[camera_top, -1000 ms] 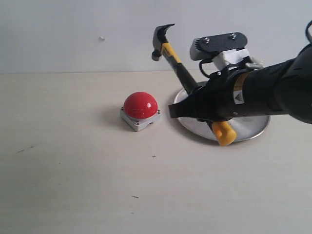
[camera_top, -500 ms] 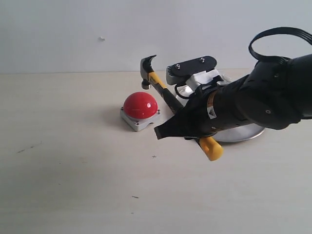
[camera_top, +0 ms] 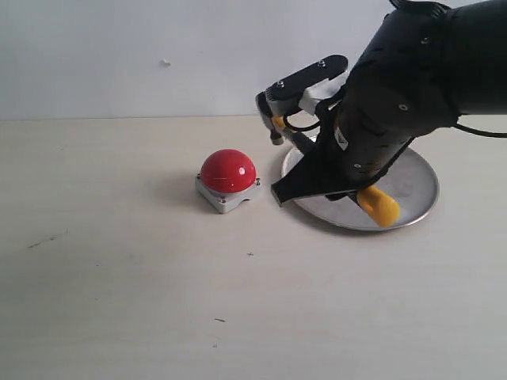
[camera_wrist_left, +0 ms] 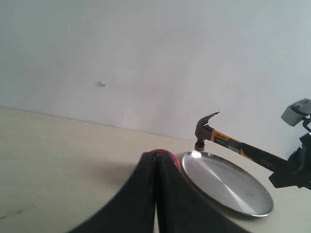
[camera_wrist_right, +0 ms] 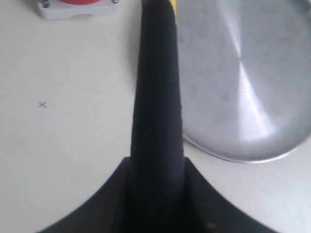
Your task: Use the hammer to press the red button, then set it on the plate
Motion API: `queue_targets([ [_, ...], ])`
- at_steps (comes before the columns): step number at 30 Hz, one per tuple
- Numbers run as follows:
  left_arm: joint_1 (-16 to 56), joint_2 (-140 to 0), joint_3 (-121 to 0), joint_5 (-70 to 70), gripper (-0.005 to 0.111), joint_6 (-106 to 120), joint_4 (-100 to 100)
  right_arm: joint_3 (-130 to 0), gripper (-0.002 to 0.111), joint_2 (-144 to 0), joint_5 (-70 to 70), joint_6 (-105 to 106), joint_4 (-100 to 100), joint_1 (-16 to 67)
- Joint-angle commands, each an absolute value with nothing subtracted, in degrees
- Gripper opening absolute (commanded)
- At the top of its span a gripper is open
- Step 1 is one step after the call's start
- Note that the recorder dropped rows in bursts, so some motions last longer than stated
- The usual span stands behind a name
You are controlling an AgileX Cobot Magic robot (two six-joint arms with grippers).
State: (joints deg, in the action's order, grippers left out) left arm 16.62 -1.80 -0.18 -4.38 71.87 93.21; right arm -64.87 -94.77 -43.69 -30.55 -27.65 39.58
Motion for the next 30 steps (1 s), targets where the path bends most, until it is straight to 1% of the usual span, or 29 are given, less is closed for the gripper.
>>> queue_targets([
  [1, 16.56, -1.97, 0.0, -4.39, 0.0, 72.18, 93.22, -64.66, 0.0, -93.98, -34.05, -39.3, -33.15, 39.47],
  [6, 16.56, -1.97, 0.0, -4.39, 0.0, 72.18, 93.22, -59.49, 0.0, -93.98, -15.58, -41.53, -30.99, 39.94],
  [16, 16.56, -1.97, 0.0, -4.39, 0.0, 72.18, 93.22, -52.71, 0.0, -93.98, 3.88, -43.81, -31.5, 39.94],
  [21, 16.56, -1.97, 0.0, -4.39, 0.0, 72.18, 93.22, -52.45, 0.0, -93.37, 2.26, -38.82, -27.06, 39.49],
  [30, 16.56, -1.97, 0.0, -4.39, 0.0, 72.18, 93.22, -52.45, 0.0, -90.05, -1.21, -39.28, -26.64, 38.5],
])
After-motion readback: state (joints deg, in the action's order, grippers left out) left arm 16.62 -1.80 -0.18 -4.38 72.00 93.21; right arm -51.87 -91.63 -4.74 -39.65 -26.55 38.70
